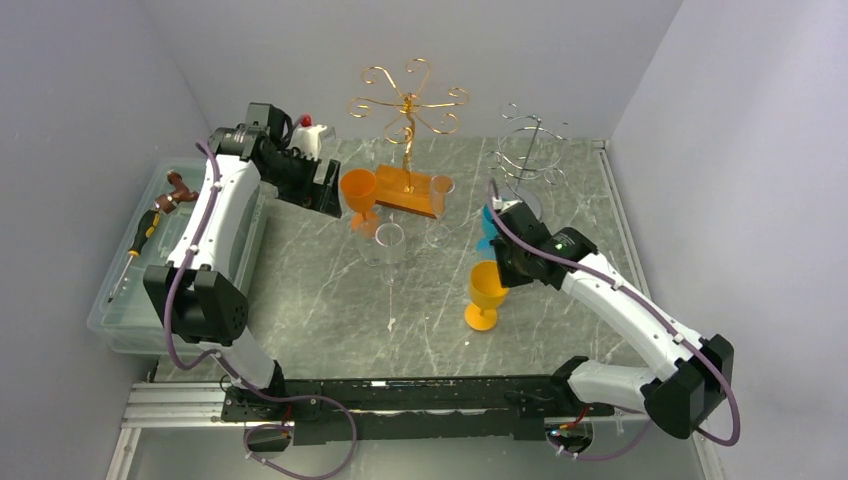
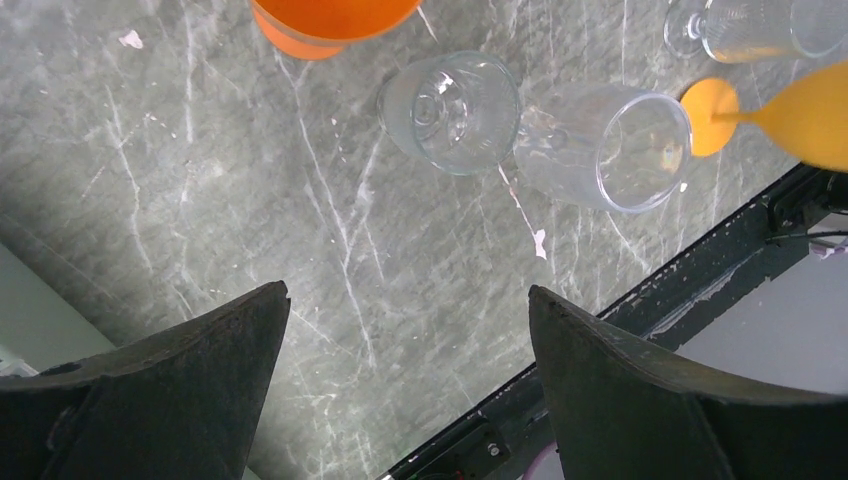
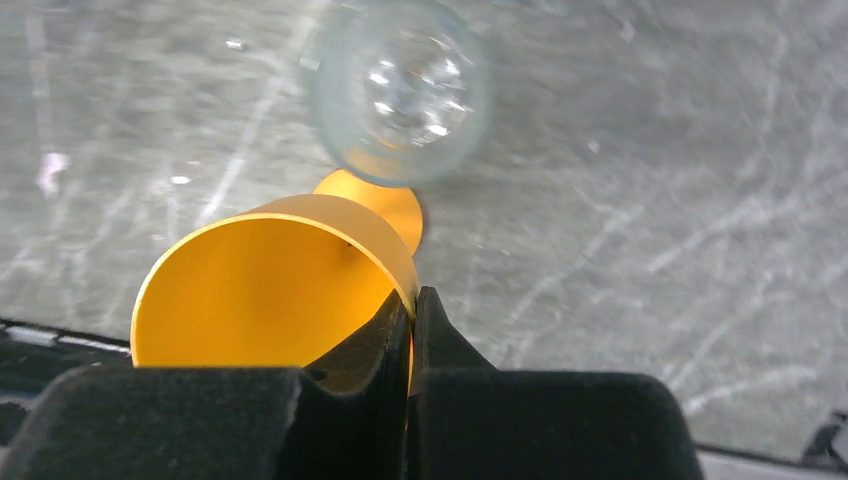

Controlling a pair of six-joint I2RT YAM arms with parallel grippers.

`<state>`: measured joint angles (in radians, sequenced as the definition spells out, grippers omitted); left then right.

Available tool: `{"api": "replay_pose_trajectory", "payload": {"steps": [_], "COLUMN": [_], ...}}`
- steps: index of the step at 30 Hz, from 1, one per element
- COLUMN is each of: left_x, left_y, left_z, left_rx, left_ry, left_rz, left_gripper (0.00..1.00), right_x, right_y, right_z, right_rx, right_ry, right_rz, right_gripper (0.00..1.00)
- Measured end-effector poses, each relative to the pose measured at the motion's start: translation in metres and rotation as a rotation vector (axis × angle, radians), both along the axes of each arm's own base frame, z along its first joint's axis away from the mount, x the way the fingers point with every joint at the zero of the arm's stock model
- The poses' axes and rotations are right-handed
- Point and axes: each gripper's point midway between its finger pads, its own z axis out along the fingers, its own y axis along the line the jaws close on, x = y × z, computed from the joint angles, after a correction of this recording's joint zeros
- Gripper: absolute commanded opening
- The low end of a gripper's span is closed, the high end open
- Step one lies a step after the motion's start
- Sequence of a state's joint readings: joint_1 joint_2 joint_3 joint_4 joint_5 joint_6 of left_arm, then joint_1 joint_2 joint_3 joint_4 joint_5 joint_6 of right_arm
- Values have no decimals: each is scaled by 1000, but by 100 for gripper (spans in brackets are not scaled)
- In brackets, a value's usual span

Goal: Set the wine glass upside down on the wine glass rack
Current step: Move the wine glass to the center of the board.

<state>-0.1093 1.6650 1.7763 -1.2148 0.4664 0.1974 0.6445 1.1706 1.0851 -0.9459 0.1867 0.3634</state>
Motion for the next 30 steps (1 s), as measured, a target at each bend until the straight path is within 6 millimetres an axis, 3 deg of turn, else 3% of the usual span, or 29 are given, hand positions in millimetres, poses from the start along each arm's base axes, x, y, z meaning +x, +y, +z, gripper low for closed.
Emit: {"api": "replay_pose_trajectory", "payload": {"steps": [5, 17, 22, 25, 30], "left_x": [-6, -15, -28, -31, -20], "left_y": [-4, -11, -14, -14, -14], "left_z": [-8, -23, -49, -64, -68], "left_rx": [-2, 6, 36, 54, 66], "left_ry": [28, 59, 107, 128, 97], "left_rz": [-18, -60, -81, -80, -65], "left_gripper": [97, 97, 94, 92, 88], "right_x": [0, 8, 7, 9, 35], "right_y": [-40, -73, -81, -82, -70], "right_z": [-12, 1, 11, 28, 87], "right_rx": [-53, -54, -49, -31, 41], "right_ry": [31, -54, -101, -138, -249], "right_rz": [-147, -357, -397, -407, -396], "right_gripper": [0, 47, 52, 53, 54]}}
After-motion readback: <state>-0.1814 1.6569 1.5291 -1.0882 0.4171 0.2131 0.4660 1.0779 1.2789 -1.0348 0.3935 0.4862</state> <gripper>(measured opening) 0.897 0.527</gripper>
